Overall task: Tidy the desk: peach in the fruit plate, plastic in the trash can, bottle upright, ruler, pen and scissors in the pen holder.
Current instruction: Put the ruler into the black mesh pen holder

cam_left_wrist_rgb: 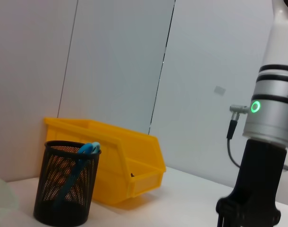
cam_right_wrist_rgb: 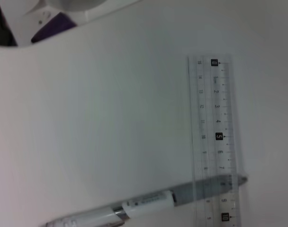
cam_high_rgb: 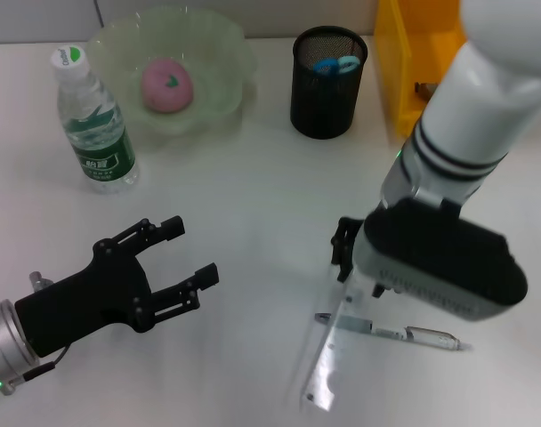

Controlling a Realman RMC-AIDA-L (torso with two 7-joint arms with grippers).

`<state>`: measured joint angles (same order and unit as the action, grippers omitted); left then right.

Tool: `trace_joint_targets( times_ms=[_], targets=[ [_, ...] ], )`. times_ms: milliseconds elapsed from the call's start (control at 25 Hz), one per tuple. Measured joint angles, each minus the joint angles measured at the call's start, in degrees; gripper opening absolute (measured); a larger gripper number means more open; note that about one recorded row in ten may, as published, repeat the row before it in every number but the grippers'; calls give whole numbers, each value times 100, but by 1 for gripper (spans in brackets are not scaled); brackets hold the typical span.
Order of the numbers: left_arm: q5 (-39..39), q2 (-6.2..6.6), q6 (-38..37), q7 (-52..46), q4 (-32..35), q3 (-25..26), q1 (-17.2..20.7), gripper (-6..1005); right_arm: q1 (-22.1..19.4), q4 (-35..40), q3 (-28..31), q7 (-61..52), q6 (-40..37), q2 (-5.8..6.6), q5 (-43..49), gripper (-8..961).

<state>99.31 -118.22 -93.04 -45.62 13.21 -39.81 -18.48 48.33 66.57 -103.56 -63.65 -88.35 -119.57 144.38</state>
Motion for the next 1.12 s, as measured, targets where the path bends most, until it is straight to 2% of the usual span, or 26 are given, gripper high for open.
trace_joint_targets(
  times_ms=[240, 640, 960, 1040, 1120],
  targets=[
    [0, 0, -128, -191, 148, 0, 16, 827, -162, 222, 830, -174, -416, 4, -29, 378],
    [5, 1, -269, -263, 243, 0, -22, 828, -844, 426, 2179, -340, -568, 22, -383, 378],
    [3, 1, -287, -263, 244, 2, -47, 827, -1364, 107, 3355, -366, -584, 32, -1071, 378],
    [-3, 1, -289, -263, 243, 8, -47, 827, -1524, -150, 3829, -362, -536, 31, -1380, 378],
    [-7, 1, -291, -263, 243, 10, -48, 827, -1556, -247, 3971, -348, -528, 32, -1486, 378]
  ],
)
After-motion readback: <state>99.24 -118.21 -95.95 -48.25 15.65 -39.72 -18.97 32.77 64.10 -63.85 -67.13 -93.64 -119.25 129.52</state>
